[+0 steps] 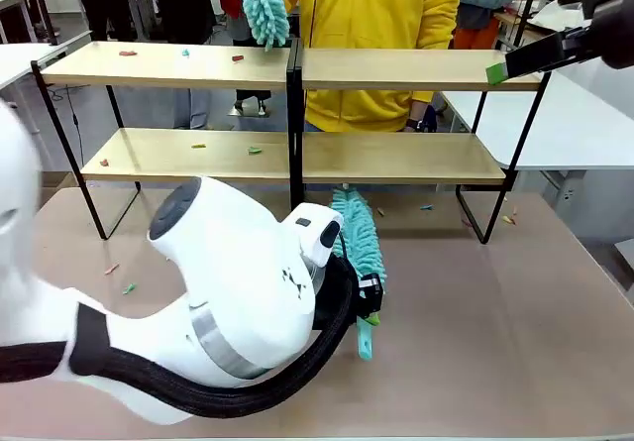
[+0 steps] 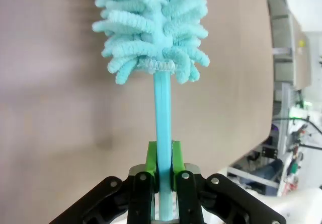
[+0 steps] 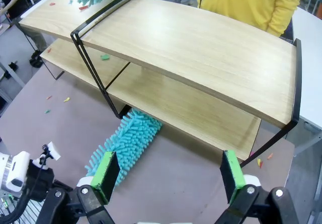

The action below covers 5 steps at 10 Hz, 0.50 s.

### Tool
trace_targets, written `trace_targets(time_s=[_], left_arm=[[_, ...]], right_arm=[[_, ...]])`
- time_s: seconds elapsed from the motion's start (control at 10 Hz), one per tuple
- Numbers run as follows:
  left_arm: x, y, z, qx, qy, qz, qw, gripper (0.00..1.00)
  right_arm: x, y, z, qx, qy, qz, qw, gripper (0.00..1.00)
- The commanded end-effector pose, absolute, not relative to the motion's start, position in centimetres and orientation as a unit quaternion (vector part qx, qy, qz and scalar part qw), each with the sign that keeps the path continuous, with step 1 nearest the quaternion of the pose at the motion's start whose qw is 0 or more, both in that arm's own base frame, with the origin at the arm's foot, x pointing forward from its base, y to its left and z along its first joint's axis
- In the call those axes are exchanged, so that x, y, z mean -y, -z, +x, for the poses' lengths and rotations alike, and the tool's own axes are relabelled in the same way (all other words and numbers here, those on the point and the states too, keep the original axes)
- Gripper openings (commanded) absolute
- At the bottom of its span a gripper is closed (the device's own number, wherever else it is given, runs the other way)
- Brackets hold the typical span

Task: Clean the shelves.
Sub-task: Clean another randomly selected level of the Shelf with the Duster.

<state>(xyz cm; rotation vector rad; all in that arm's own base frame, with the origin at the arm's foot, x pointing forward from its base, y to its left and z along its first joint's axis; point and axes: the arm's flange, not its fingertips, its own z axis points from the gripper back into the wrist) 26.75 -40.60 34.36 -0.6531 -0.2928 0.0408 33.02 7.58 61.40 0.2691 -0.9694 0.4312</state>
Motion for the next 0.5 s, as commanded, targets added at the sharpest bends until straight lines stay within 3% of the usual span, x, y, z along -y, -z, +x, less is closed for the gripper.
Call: trace_targets(time_s=[0.0, 0.4], left_arm=[[44.1, -36.7, 29.0, 0.187, -0.052, -0.295, 0.935, 0.13], [46.2, -36.1, 33.4, 0.23, -0.082, -0.27, 0.931, 0.13]], right_arm=[[-7.5, -61.5, 33.1, 0.461, -0.205, 0.128, 0.854, 1.0], [-7.5, -61.5, 33.1, 0.461, -0.205, 0.128, 0.854, 1.0]])
